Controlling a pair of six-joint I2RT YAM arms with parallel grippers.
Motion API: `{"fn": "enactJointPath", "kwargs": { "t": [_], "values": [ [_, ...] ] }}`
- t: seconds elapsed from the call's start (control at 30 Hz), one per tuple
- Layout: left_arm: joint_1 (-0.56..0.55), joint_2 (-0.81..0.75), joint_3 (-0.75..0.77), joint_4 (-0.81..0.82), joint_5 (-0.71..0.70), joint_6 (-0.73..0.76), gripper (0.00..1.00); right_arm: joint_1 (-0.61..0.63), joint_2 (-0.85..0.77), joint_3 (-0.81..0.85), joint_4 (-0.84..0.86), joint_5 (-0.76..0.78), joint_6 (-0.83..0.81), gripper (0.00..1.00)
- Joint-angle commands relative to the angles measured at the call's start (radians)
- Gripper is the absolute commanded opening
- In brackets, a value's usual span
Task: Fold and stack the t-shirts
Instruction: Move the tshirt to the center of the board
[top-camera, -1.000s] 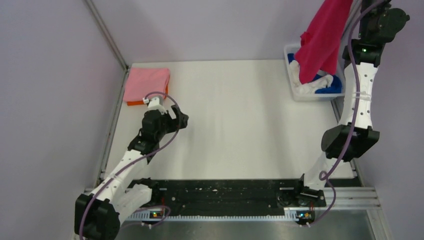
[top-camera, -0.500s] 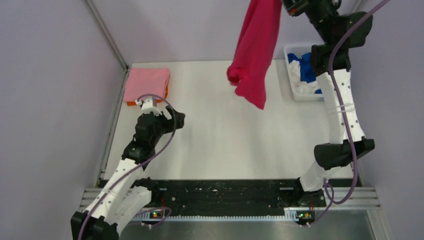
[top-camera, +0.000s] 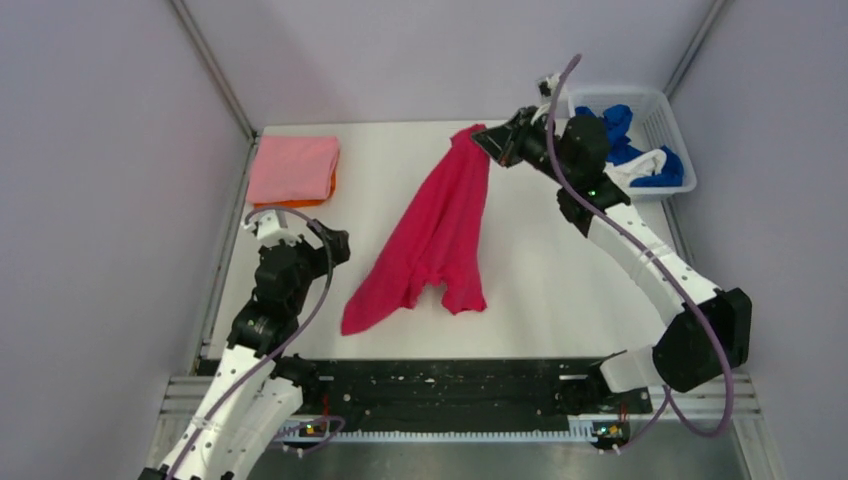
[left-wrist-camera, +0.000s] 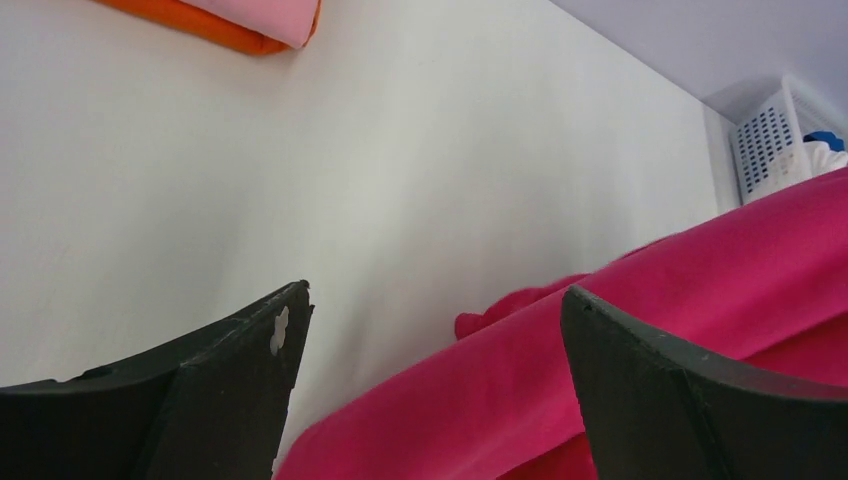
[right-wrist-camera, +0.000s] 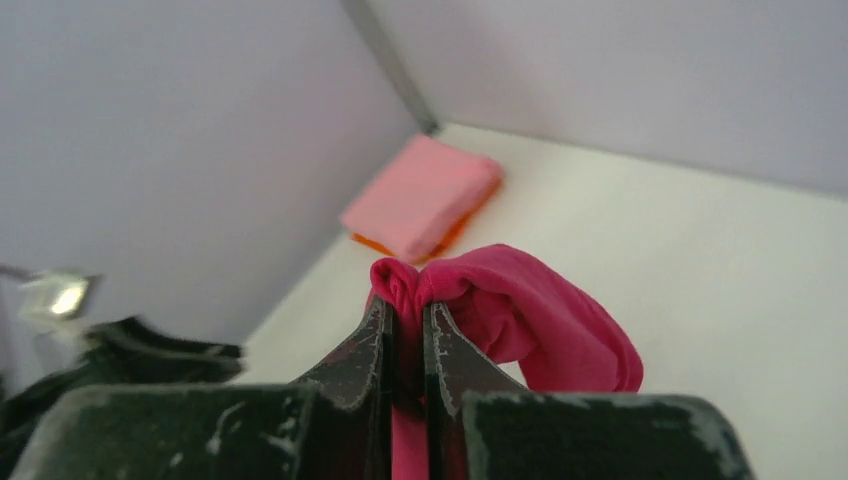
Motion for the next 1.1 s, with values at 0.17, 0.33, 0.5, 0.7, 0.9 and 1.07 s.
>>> {"fn": "enactJointPath", "kwargs": {
  "t": [0.17,0.33,0.5,0.7,0.9,1.07],
  "values": [
    [0.001,0.117,0.044,-0.08,0.048,-0.067,0.99,-0.04,0.204,-0.011,-0.447,0.729,-0.221,0.0],
    [0.001,0.185,0.051,-0.085,0.147,-0.09,0.99,-0.137,0.444,0.221,-0.601,0.874,-0.211,0.0],
    [0.001,0.256,0.03,-0.114,0.282,-0.094,0.99,-0.162,0.533,0.279,-0.622,0.845,-0.208,0.15],
    [-0.013,0.275,-0.032,-0.162,0.34,-0.1,0.99,-0.159,0.427,0.178,-0.602,0.841,-0.211,0.93],
    [-0.029,0.357,-0.079,-0.031,0.359,-0.138,0.95,-0.093,0.071,-0.22,-0.549,0.822,-0.103,0.97],
    [-0.034,0.535,-0.024,0.059,0.369,-0.127,0.92,0.037,-0.162,-0.547,-0.494,0.732,0.053,0.99]
  ]
}}
